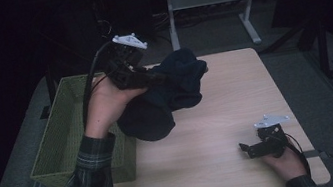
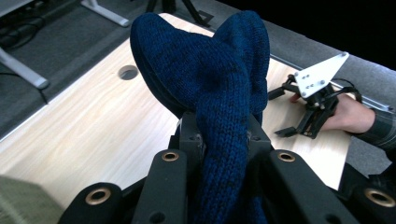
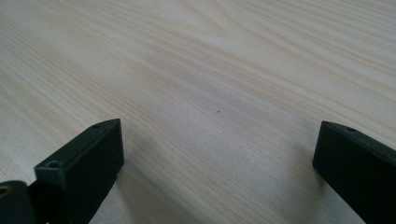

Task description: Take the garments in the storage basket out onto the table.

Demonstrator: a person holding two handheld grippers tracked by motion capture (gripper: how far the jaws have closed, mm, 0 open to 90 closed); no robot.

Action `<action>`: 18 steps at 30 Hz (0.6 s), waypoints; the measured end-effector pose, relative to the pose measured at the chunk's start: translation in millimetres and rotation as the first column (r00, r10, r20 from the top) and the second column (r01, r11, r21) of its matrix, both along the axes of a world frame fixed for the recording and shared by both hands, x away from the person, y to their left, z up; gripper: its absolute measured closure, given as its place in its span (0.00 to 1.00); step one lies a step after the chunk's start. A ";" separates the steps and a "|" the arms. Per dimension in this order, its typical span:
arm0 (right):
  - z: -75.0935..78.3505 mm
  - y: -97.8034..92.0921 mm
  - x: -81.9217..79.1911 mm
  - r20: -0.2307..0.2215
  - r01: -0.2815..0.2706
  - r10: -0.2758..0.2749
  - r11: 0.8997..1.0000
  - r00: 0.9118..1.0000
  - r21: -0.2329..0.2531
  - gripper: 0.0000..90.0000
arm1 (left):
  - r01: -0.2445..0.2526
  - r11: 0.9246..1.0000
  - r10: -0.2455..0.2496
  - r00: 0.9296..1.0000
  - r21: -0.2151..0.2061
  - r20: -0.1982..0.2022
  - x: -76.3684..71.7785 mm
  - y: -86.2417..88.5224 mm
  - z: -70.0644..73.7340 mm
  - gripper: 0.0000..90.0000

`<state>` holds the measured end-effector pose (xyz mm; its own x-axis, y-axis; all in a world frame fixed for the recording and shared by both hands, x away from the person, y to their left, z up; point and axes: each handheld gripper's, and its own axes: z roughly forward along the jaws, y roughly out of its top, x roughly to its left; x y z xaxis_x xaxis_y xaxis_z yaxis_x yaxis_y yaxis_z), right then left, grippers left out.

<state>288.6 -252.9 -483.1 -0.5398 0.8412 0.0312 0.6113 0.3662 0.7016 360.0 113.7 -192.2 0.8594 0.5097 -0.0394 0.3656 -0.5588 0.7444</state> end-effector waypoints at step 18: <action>0.1 -0.1 -0.1 -0.001 -0.001 0.001 1.000 1.000 0.000 0.02 | 0.095 0.995 -0.094 0.994 0.024 -0.053 -3.4 -59.4 -38.3 0.84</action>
